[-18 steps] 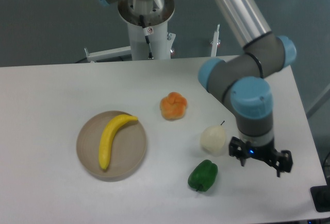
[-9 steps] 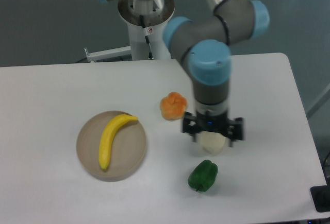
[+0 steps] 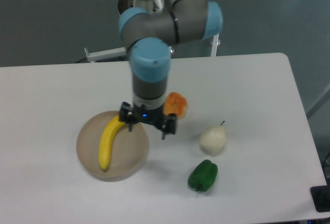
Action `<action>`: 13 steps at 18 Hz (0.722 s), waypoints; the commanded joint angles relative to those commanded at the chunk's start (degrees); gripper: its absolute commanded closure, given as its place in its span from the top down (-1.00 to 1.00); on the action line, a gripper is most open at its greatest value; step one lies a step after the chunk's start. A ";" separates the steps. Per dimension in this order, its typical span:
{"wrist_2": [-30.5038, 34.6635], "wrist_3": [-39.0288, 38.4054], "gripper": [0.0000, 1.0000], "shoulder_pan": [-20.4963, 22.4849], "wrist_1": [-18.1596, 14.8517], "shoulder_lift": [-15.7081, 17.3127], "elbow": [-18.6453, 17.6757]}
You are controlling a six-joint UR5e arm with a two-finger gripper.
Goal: Pick up the banana from the plate
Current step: 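Move the open gripper over the yellow banana on the wooden plate, then lower the open gripper onto the banana's stem end and close it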
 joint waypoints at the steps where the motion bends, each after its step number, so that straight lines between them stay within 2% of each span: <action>1: 1.57 0.08 1.00 -0.61 2.29 -0.09 -1.76; 2: 3.15 0.00 1.00 -2.18 4.40 -0.44 -2.82; 4: 4.92 0.00 1.00 -3.87 5.64 -1.40 -3.79; 13: 5.63 -3.42 1.00 -8.78 5.74 -2.90 -4.76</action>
